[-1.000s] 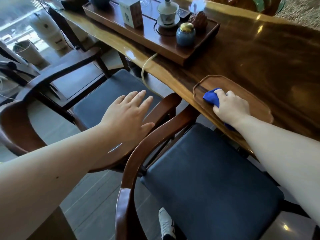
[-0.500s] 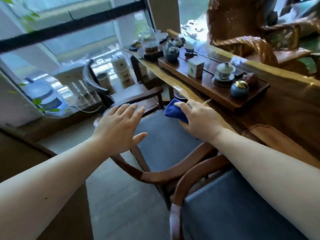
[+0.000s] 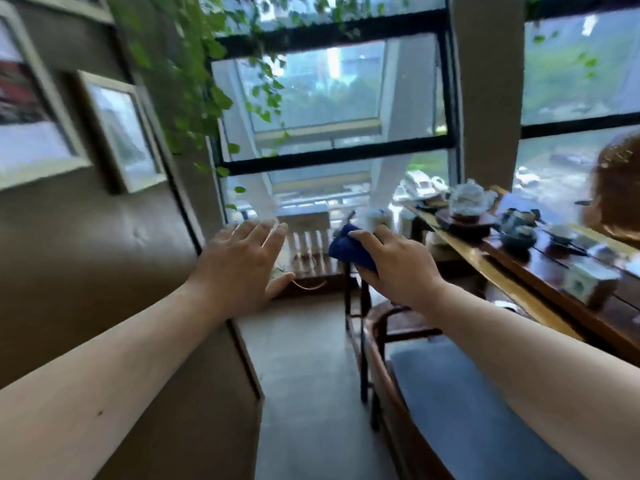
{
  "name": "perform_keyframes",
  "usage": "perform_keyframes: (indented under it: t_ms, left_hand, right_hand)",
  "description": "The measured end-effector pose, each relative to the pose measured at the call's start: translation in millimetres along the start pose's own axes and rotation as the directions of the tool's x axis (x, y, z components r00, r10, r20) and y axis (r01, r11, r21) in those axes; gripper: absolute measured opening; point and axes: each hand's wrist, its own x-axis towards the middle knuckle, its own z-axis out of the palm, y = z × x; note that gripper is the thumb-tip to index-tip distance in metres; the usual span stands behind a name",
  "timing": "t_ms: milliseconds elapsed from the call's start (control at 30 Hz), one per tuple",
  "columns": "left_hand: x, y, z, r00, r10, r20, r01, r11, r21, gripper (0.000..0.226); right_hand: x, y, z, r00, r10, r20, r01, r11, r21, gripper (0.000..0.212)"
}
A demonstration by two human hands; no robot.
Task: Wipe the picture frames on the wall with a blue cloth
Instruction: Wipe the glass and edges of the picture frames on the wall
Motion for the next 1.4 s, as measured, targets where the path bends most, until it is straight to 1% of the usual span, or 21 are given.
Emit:
perform_keyframes:
  t_ms: [133,233,300,433,600,733,833,1067,1167,1233,1300,1400]
  left_hand:
    - [-18,-64,-16,0.991,-0.128,-0.031,0.130,0.988,0.078,0.075]
    - [-25,-98,-29,0.980,-0.192,-0.042,0.196,0.972,0.127,0.074]
    - [-27,-118,-34,0.970,-0.237,-0.046,0.241,0.958,0.153,0.074]
    - [-23,-151,-41,0.953,-0.297,-0.066,0.304,0.931,0.201,0.073]
    - [-1,-193,-42,0.946,-0.322,-0.042,0.318,0.895,0.312,0.071]
    - [29,-229,-32,0.938,-0.344,-0.041,0.331,0.855,0.399,0.069]
    - [56,-255,-24,0.931,-0.363,-0.030,0.337,0.828,0.448,0.071]
    - [116,-323,-11,0.920,-0.391,-0.012,0.327,0.752,0.572,0.072]
    - [134,-345,-9,0.920,-0.392,0.002,0.298,0.702,0.647,0.070]
    - [142,-356,-7,0.917,-0.399,-0.003,0.293,0.667,0.685,0.075]
    - [148,-364,-2,0.901,-0.435,0.003,0.297,0.619,0.727,0.085]
    - [153,-371,6,0.873,-0.487,-0.017,0.317,0.540,0.780,0.096]
  right_hand:
    - [60,-56,7,0.995,-0.065,-0.075,0.072,0.993,0.095,0.054]
    - [100,-87,13,0.985,-0.123,-0.118,0.135,0.986,0.100,0.053]
    - [127,-104,19,0.980,-0.144,-0.137,0.163,0.978,0.133,0.053]
    - [179,-133,34,0.969,-0.146,-0.199,0.193,0.951,0.242,0.051]
    - [245,-154,67,0.963,-0.088,-0.255,0.190,0.893,0.408,0.049]
    - [308,-167,101,0.960,-0.055,-0.276,0.202,0.816,0.541,0.047]
    - [356,-179,124,0.954,-0.059,-0.295,0.239,0.744,0.624,0.047]
    - [456,-212,159,0.944,-0.057,-0.324,0.302,0.540,0.786,0.048]
    - [491,-230,167,0.939,-0.021,-0.343,0.316,0.446,0.837,0.049]
    - [506,-240,171,0.929,0.014,-0.370,0.337,0.378,0.862,0.049]
    - [514,-249,174,0.910,0.032,-0.414,0.379,0.342,0.860,0.051]
    - [513,-261,178,0.858,0.006,-0.513,0.486,0.313,0.816,0.056]
